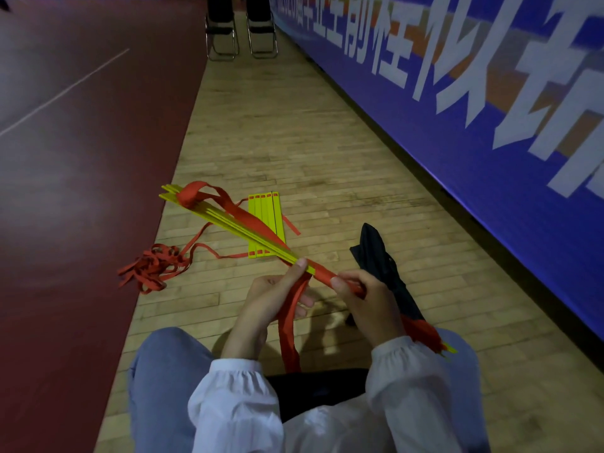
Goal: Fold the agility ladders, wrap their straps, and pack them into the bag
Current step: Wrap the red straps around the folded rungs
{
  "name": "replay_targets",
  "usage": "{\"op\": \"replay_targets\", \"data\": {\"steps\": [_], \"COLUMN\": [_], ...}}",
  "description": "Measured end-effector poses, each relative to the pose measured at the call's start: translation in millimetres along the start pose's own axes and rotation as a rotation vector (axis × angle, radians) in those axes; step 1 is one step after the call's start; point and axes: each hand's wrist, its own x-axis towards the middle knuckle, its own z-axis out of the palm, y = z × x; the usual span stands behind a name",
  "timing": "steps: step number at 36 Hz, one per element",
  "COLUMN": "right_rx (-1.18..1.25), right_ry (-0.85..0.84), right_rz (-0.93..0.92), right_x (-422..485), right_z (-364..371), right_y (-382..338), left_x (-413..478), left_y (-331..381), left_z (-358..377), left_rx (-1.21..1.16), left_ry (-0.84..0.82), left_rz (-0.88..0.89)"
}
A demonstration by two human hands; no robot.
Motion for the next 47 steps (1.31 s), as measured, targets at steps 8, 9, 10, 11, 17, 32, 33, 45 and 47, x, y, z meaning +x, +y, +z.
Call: {"op": "replay_targets", "data": {"steps": [8,9,10,11,17,32,33,45,47], "right_rx": [-0.112,-0.116,-0.122,-0.131,-0.210,-0.021,-0.002,-0.039,-0.075], "right_ry": [0.051,0.055,0.054,0.054,0.028,-0.056,-0.040,0.201,0.229], "right_rz": [0.019,0.021,0.023,0.024,-0.003,0.097,0.097,-0.048,-0.075], "right_x": [-2,-3,-4,-5,-4,-3,-2,-5,-5], "right_z": [4,5,5,5,4,-5,-4,-5,-2], "right_y": [1,0,-2,-3,-4,0,0,-5,-7], "left_x": [4,5,5,5,5,5,5,3,3], "left_y": [-5,-6,-6,-6,-7,-8,-8,1,1], "left_z": [1,1,2,2,2,0,-1,-5,-4], "left_rx": [-0.019,-0.022,-0.025,-0.021,-0.040,0.062,0.076,0.020,0.029], "left_ry": [0.017,0.020,0.025,0.032,0.055,-0.082,-0.095,-0.133,-0.103], "left_rz": [0.031,0.035,0.039,0.044,0.051,0.079,0.068,-0.033,-0.043]}}
